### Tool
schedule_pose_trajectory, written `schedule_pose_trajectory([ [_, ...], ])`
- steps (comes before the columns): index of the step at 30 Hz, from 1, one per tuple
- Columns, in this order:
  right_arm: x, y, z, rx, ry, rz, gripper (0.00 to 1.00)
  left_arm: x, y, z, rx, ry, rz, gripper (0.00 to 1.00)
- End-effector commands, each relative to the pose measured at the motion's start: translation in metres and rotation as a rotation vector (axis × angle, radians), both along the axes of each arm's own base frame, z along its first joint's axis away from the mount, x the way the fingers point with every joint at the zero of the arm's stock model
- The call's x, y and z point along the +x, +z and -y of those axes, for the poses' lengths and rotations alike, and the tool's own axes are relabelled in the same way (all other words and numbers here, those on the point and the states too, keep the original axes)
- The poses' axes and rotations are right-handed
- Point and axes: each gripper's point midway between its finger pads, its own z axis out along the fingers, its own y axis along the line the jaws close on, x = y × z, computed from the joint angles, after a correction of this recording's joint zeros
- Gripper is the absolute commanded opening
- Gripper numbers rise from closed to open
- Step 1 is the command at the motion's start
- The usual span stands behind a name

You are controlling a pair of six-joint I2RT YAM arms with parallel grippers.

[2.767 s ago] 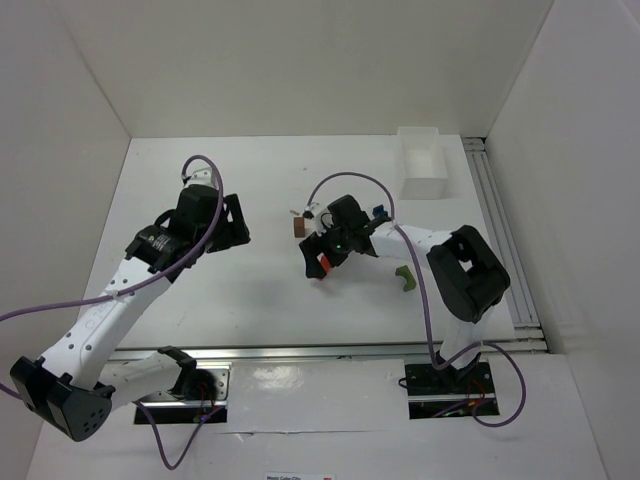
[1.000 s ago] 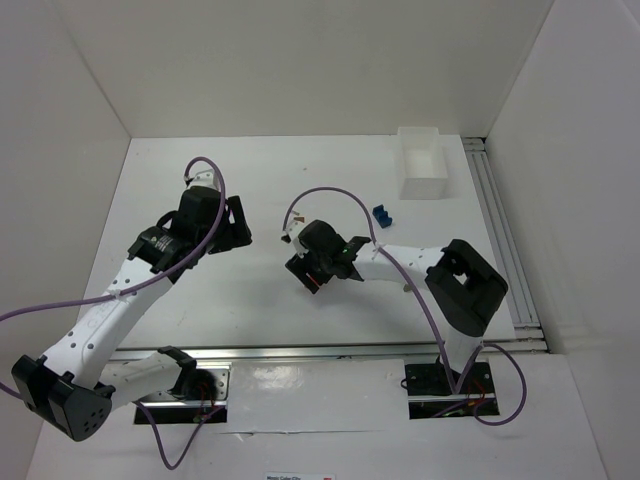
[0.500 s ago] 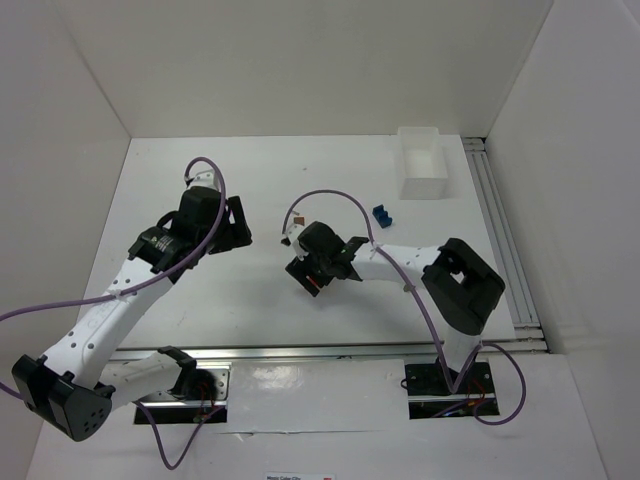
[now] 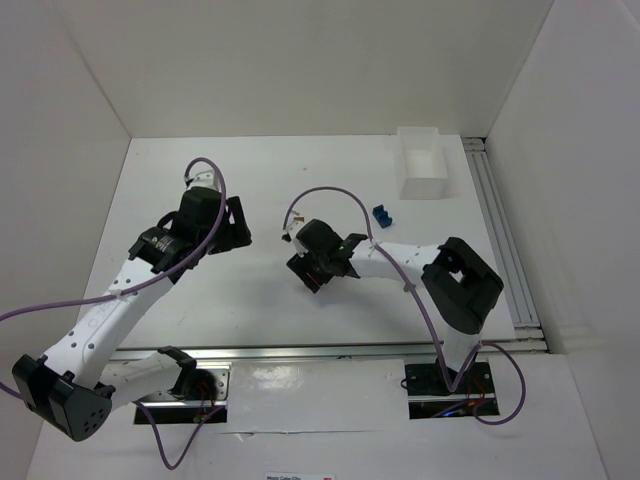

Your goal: Build the wood block tower

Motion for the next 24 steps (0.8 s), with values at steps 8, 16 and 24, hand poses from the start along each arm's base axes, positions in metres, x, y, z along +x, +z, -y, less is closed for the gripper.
schedule_pose_trajectory([
  [8,0.038,0.084,-0.009,0.085,-0.478,0.023,0.61,-0.003,0.017,-0.035,-0.014,0.157,0.078,0.86],
  [16,0.071,0.108,-0.026,0.157,-0.710,0.009,0.61,-0.002,0.020,-0.036,-0.016,0.153,0.084,0.86],
  [24,0.112,0.097,-0.033,0.173,-0.827,0.038,0.61,-0.004,0.013,-0.037,-0.001,0.148,0.069,0.86],
])
